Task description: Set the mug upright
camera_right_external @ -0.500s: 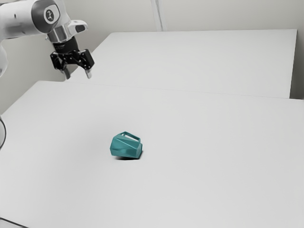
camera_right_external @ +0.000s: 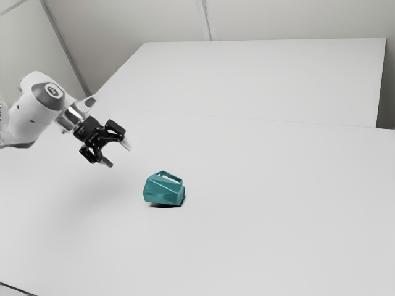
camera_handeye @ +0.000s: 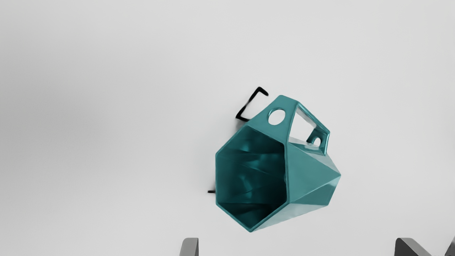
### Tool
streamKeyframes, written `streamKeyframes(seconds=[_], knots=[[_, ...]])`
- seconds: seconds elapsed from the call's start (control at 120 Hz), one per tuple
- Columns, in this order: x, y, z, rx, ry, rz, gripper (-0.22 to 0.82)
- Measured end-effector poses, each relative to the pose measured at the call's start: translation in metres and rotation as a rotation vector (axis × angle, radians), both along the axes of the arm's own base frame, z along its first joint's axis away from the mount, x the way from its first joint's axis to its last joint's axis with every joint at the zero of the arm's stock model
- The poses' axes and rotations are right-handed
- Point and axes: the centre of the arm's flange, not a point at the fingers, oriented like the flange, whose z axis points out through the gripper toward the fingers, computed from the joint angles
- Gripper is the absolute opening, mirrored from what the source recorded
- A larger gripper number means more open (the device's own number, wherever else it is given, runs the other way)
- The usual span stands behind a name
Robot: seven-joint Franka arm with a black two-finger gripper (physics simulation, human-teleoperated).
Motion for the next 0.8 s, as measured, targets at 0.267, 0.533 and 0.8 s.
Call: streamKeyframes(seconds=[0.267,0.533,0.8], knots=[[-0.009,-0.023,-0.057,-0.073,-0.132,-0.04,0.6],[-0.006,-0.051,-0.086,-0.113,-0.216,-0.094,0.6],[-0.013,-0.064,-0.105,-0.178,-0.281,-0.074,0.6]])
